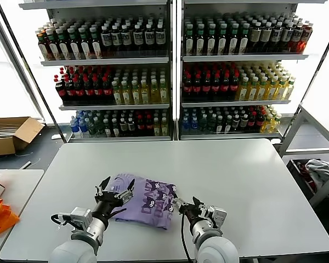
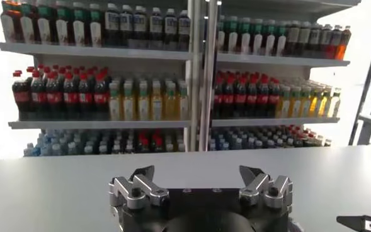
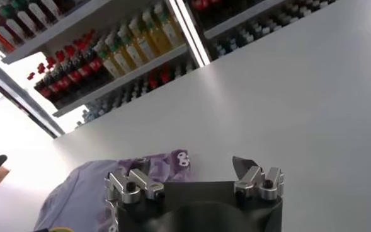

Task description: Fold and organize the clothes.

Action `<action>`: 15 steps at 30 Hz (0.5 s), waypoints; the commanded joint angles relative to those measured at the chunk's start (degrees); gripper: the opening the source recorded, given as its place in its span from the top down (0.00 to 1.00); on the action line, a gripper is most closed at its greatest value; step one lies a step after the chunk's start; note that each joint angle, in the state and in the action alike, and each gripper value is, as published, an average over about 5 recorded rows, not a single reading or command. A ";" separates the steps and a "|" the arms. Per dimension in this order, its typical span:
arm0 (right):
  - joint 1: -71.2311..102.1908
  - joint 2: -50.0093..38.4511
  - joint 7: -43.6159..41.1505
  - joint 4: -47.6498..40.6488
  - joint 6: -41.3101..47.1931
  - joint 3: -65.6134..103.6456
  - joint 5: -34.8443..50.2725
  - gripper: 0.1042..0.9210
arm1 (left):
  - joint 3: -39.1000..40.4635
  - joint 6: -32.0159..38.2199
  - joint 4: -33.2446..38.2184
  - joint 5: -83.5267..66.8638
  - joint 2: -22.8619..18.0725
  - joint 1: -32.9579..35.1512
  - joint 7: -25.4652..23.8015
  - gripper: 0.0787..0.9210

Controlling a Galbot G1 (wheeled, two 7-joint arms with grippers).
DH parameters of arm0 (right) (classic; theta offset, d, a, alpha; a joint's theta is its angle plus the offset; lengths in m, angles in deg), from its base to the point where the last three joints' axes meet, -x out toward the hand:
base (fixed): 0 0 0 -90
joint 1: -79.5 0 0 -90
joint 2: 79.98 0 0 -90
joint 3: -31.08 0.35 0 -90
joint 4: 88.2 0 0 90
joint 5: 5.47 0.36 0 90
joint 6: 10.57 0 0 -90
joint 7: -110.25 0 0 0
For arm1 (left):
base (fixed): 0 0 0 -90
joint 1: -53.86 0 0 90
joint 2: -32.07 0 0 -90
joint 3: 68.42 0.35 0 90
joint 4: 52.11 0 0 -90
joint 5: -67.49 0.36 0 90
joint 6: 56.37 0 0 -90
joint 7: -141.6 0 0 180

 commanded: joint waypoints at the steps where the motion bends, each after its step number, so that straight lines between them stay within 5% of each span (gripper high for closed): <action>1: -4.14 0.27 2.28 -5.87 0.40 -3.98 4.30 0.12 | -3.17 -0.16 -0.94 1.10 -0.05 1.24 0.50 0.12; 15: -3.81 1.07 2.22 -8.46 0.35 -5.26 2.57 0.32 | -3.03 -0.68 -1.54 0.61 -0.30 1.56 0.70 0.12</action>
